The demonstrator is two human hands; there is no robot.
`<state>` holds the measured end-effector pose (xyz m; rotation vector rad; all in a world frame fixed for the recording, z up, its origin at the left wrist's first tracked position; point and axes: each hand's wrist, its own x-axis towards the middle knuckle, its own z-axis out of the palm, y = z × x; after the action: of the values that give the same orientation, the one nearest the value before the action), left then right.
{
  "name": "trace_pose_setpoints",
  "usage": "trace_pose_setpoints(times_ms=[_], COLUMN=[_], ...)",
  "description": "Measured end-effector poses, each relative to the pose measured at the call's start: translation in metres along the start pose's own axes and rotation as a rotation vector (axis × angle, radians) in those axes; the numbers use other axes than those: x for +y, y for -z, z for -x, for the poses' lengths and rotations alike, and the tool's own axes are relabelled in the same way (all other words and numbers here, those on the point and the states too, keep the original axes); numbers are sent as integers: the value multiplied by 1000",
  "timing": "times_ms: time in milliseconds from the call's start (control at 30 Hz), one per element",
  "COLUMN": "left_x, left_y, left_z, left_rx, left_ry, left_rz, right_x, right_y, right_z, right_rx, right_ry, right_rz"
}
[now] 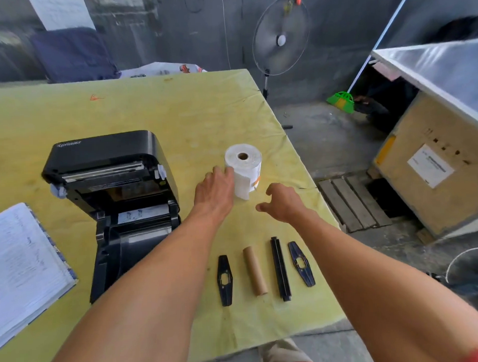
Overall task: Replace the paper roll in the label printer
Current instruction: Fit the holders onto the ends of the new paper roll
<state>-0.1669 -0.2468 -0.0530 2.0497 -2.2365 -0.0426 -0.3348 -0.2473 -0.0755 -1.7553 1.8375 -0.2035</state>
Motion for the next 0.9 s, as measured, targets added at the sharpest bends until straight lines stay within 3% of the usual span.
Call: trace_pose_setpoints(times_ms=[200,467,633,767,900], left_x=[15,29,28,31,26], left_y=[-14,-36,-37,-31,-30], left_z=[-59,-108,-120,-130,-128], left_rx=[-50,-62,-275,-279,-217], left_ry=[-25,-91,-5,76,316], left_rz=[-166,-91,55,113,321], right_x=[15,33,35,39,41], right_y=[5,7,2,-2,3], right_z=[-55,-110,-125,-127,-121], right_rx=[-88,-211,-231,-233,-203], right_ry=[-21,4,43,48,40], right_rz=[-28,-58,-86,-142,-342])
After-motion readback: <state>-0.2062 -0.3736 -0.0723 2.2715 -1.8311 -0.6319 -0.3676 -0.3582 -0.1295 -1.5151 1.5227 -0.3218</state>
